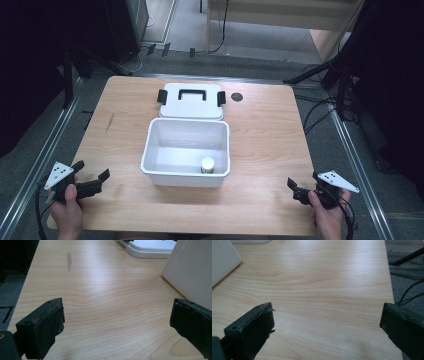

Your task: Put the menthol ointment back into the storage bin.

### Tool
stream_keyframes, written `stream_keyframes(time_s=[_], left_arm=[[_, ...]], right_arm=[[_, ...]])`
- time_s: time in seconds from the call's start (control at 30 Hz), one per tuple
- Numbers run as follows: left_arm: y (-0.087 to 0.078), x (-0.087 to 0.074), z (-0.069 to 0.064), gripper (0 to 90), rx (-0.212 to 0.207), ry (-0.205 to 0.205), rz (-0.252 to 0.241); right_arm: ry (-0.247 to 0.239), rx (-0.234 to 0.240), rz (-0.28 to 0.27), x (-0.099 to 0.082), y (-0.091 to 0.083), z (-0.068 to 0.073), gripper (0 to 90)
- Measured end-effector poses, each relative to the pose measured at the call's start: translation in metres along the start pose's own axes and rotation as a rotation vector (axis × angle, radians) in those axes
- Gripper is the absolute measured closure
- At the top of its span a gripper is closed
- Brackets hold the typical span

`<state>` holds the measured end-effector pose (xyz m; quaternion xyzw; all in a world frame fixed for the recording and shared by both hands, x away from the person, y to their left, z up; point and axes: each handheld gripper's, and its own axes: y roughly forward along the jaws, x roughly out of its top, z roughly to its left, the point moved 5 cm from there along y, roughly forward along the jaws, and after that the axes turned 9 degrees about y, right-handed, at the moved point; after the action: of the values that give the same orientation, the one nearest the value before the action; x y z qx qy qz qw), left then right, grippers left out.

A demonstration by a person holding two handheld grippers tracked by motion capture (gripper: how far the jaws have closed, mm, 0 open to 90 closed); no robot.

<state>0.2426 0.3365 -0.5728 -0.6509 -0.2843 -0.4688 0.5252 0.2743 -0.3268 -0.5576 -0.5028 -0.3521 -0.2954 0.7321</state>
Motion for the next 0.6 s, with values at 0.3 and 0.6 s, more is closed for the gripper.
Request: stream_keyframes(time_s=[0.3, 0.6], left_arm=[[0.000, 0.000, 0.001, 0.1, -0.001, -0.011, 0.002], [0.000, 0.000, 0.001, 0.1, -0.006, -0.012, 0.001]], right_arm=[[0.036, 0.000, -0.071, -0.007, 0.001, -0.006, 0.0], [0.051, -0.006, -0.051, -0.011, 0.004, -0.007, 0.0]])
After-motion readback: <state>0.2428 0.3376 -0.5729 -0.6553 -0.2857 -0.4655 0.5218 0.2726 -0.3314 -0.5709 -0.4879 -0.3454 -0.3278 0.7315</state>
